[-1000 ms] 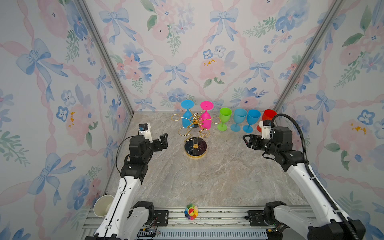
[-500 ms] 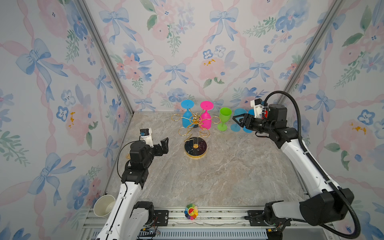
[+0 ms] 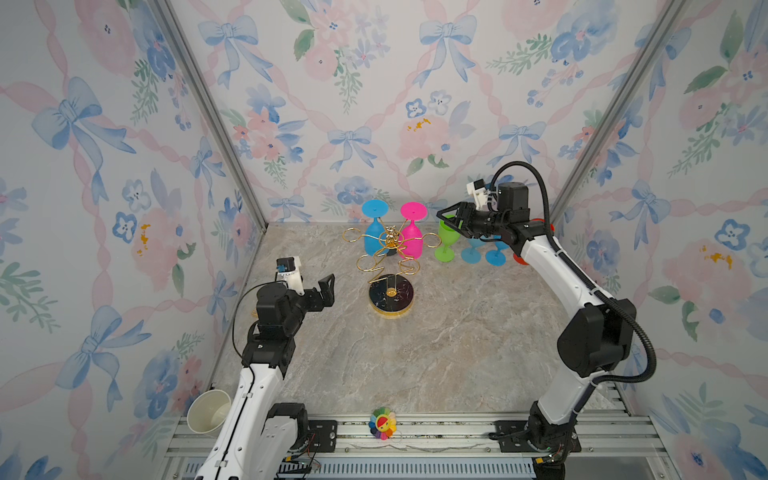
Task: Take the wine glass off the wine glass rack
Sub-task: 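Reach the right gripper over the standing glasses toward the hanging pink glass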
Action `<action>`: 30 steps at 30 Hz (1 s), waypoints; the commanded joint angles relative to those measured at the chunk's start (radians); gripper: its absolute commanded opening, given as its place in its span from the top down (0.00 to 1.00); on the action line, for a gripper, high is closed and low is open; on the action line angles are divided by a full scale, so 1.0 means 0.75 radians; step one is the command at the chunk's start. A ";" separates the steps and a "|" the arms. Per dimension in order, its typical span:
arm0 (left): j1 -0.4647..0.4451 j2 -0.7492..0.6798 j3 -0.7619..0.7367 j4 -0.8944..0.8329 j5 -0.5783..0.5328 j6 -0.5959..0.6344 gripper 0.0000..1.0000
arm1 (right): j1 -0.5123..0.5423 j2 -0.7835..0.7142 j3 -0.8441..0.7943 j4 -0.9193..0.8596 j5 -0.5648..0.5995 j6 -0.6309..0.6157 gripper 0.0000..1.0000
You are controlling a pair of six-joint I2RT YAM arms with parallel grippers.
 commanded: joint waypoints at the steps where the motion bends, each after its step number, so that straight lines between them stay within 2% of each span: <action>1: 0.020 -0.018 -0.022 0.039 0.050 -0.029 0.02 | 0.037 0.043 0.111 0.042 -0.063 0.049 0.42; 9: 0.052 -0.023 -0.037 0.066 0.114 -0.050 0.02 | 0.065 0.161 0.225 0.086 -0.081 0.113 0.46; 11: 0.058 -0.027 -0.041 0.073 0.119 -0.054 0.02 | 0.070 0.181 0.248 0.095 -0.126 0.130 0.46; 20: 0.077 -0.025 -0.047 0.088 0.147 -0.068 0.02 | 0.082 0.249 0.343 0.034 -0.127 0.114 0.49; 30: 0.085 -0.026 -0.053 0.093 0.156 -0.073 0.02 | 0.085 0.269 0.371 0.022 -0.130 0.114 0.63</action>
